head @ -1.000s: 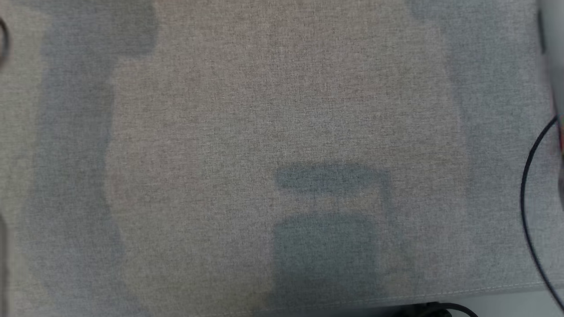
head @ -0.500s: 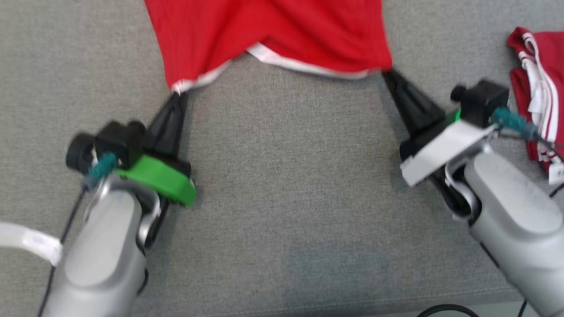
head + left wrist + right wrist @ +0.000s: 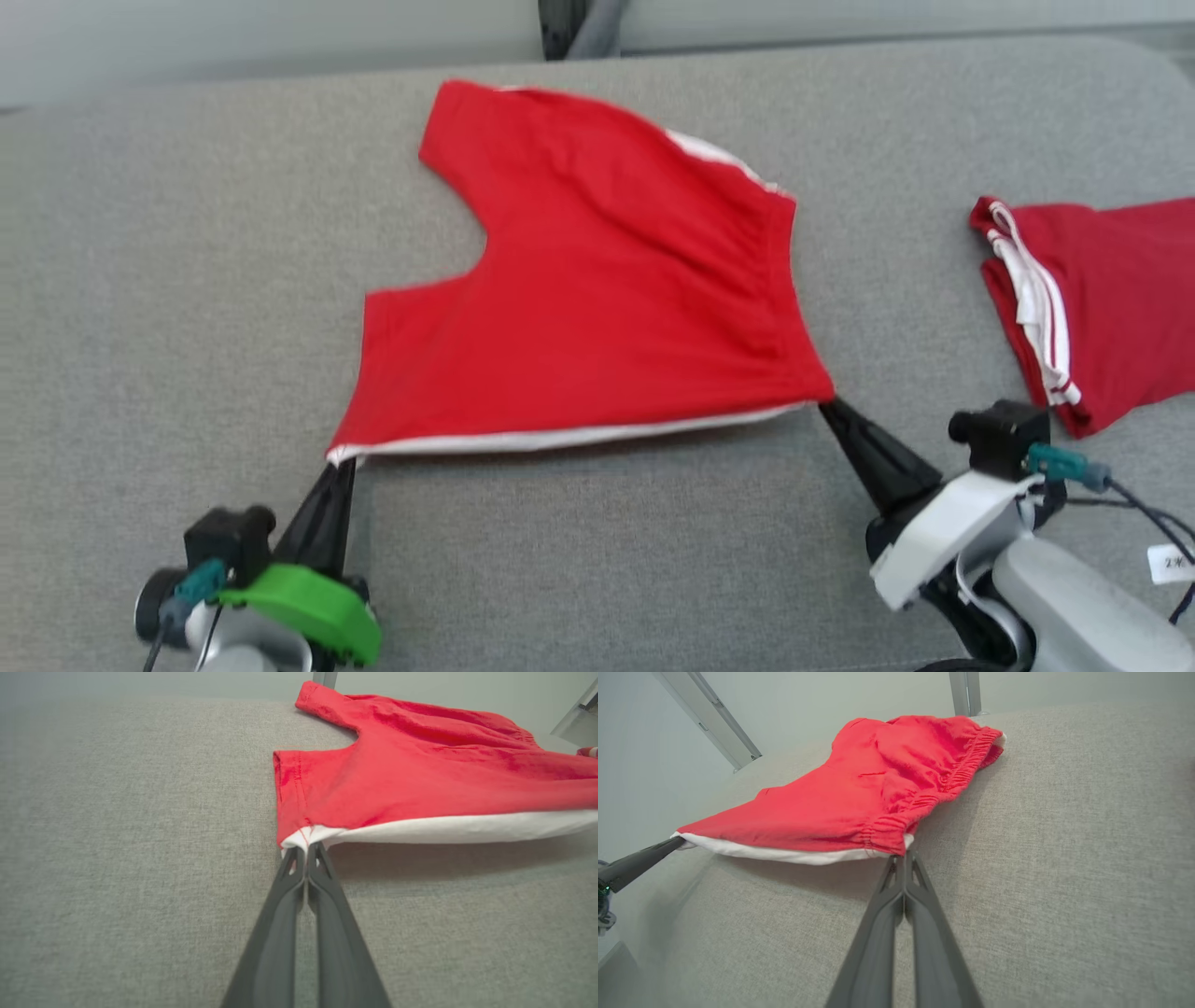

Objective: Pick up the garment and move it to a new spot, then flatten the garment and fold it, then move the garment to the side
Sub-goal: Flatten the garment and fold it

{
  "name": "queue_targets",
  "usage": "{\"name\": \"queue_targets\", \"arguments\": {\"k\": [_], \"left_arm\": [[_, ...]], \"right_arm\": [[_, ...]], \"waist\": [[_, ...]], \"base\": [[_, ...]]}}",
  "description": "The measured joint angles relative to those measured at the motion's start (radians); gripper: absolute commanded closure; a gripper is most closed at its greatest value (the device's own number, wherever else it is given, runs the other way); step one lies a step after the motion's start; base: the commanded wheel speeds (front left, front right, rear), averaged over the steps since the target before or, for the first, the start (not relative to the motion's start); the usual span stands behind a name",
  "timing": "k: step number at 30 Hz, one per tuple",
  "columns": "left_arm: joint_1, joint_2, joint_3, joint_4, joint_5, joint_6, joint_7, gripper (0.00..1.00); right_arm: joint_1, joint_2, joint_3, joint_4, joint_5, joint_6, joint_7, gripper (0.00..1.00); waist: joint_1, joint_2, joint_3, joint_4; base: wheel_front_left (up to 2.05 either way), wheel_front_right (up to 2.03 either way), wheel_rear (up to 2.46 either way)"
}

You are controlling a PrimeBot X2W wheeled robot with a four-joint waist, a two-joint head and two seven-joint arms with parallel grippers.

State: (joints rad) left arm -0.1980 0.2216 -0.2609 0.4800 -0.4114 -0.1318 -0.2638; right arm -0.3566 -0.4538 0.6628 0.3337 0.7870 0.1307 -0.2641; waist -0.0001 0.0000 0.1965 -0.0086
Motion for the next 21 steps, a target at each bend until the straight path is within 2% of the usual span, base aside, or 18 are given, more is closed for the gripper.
{"name": "queue_targets", "arguments": {"k": [4, 8, 15, 19, 21], "left_arm": [[0.09, 0.002, 0.023, 0.005, 0.0, 0.0, 0.0, 1.0], [0.16, -0.018, 0.083, 0.007, -0.001, 0.0, 0.0, 1.0], [0.285, -0.05, 0.128, -0.001, 0.005, 0.0, 0.0, 1.0], [0.32, -0.061, 0.155, -0.029, 0.01, 0.0, 0.0, 1.0], [0.313, -0.059, 0.16, -0.065, 0.02, 0.0, 0.0, 1.0]], "right_arm": [[0.055, -0.026, 0.066, -0.008, 0.047, 0.0, 0.0, 1.0], [0.099, -0.066, 0.172, -0.011, 0.112, 0.001, 0.0, 1.0], [0.156, -0.13, 0.336, -0.037, 0.236, 0.001, 0.0, 1.0], [0.169, -0.161, 0.389, -0.065, 0.261, 0.001, 0.0, 1.0], [0.166, -0.162, 0.38, -0.078, 0.277, 0.001, 0.0, 1.0]], "waist": [[0.0, 0.0, -0.078, 0.0], [0.0, 0.0, -0.148, 0.0], [-0.0001, 0.0, -0.235, 0.006], [0.0, 0.0, -0.246, 0.016], [0.0, 0.0, -0.238, 0.019]], "base": [[0.0, 0.0, 0.0], [0.0, 0.0, 0.0], [0.0, 0.0, 0.0], [0.0, 0.0, 0.0], [0.0, 0.0, 0.0]]}}
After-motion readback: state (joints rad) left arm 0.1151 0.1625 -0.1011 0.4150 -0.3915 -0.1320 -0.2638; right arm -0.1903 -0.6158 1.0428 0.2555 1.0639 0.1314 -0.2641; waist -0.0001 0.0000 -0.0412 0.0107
